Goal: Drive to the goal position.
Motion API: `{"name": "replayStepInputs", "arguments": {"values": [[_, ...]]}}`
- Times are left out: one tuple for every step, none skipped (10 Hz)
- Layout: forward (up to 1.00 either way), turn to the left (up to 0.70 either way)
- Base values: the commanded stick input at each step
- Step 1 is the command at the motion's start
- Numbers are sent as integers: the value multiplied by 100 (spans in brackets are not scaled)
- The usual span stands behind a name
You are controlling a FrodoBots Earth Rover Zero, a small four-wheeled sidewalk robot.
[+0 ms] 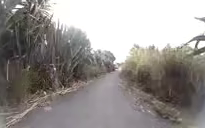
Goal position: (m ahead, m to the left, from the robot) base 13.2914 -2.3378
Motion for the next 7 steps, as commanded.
{"name": "replayStepInputs", "arguments": {"values": [[70,0],[70,0],[70,0],[70,0],[70,0],[70,0],[70,0]]}}
